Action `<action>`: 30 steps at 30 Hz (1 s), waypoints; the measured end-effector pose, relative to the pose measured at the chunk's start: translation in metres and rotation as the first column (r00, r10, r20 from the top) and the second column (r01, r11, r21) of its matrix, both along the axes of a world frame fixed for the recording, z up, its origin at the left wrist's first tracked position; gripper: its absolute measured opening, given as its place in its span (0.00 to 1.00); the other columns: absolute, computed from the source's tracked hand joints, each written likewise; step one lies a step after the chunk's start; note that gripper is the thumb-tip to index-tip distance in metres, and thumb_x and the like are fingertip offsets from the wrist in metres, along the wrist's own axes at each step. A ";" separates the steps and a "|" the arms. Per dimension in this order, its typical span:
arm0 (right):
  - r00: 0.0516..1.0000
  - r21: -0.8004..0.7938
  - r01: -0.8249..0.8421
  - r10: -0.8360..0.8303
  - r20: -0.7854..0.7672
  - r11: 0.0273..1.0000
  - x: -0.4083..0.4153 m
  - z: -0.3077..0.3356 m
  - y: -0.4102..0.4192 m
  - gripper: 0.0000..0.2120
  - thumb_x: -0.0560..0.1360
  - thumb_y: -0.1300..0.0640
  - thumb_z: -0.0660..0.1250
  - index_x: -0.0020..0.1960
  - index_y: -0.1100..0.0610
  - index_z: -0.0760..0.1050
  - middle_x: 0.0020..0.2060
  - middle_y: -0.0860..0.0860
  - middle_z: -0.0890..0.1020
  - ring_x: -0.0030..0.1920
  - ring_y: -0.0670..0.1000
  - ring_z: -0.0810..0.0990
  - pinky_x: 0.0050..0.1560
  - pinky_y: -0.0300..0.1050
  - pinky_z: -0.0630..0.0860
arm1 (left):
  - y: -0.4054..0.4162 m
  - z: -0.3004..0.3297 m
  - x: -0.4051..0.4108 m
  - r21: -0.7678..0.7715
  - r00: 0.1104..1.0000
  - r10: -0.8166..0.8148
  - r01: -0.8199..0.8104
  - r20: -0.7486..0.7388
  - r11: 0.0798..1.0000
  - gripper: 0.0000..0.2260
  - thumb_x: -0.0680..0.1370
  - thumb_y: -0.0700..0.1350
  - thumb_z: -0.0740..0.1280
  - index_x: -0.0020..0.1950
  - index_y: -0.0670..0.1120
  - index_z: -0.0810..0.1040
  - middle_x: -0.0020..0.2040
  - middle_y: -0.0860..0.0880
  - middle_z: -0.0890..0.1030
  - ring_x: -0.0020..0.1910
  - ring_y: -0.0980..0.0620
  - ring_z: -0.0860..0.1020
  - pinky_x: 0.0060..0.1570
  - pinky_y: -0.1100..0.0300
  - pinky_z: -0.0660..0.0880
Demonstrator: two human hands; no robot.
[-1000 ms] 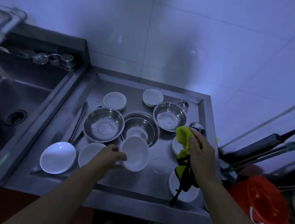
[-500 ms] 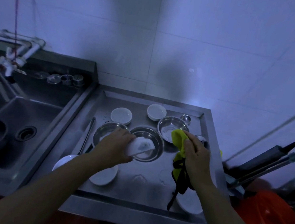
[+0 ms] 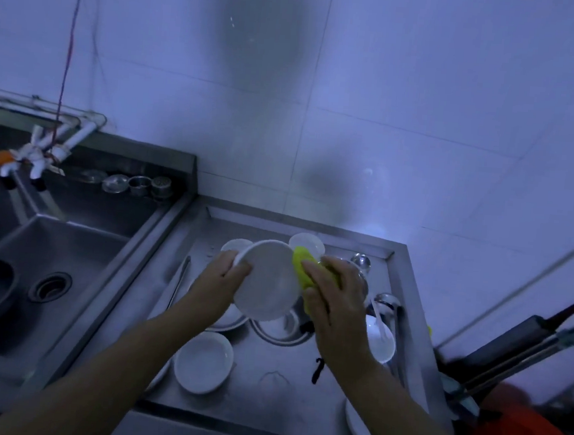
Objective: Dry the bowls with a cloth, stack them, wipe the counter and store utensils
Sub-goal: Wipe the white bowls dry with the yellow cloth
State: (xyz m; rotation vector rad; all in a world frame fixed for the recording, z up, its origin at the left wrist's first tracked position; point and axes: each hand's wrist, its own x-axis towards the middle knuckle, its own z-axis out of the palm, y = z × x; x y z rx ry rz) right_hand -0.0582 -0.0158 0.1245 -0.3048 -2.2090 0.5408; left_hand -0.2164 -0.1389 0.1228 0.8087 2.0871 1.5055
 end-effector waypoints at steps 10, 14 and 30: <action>0.982 0.445 -0.032 -0.054 0.179 0.895 -0.025 -0.003 -0.025 0.19 0.78 0.46 0.58 0.57 0.57 0.79 0.51 0.52 0.82 0.53 0.54 0.79 0.60 0.51 0.69 | 0.014 0.030 0.006 0.261 0.990 0.129 -0.111 -0.052 0.959 0.05 0.76 0.52 0.58 0.45 0.57 0.73 0.45 0.53 0.77 0.42 0.60 0.74 0.38 0.64 0.68; 0.998 0.439 0.013 -0.042 0.056 0.898 -0.038 -0.005 -0.046 0.20 0.73 0.50 0.65 0.60 0.59 0.78 0.53 0.53 0.82 0.55 0.51 0.78 0.60 0.48 0.68 | 0.018 0.036 0.008 0.319 0.992 0.110 -0.125 0.065 0.939 0.08 0.80 0.44 0.58 0.48 0.55 0.75 0.46 0.50 0.78 0.45 0.52 0.75 0.42 0.59 0.73; 0.977 0.795 -0.132 0.211 0.006 0.593 -0.045 0.047 0.020 0.05 0.75 0.60 0.70 0.43 0.59 0.83 0.39 0.54 0.84 0.41 0.53 0.82 0.53 0.49 0.77 | -0.004 0.095 -0.028 0.148 0.960 -0.244 0.223 0.140 0.964 0.10 0.75 0.39 0.65 0.52 0.52 0.76 0.47 0.44 0.80 0.38 0.52 0.81 0.33 0.58 0.77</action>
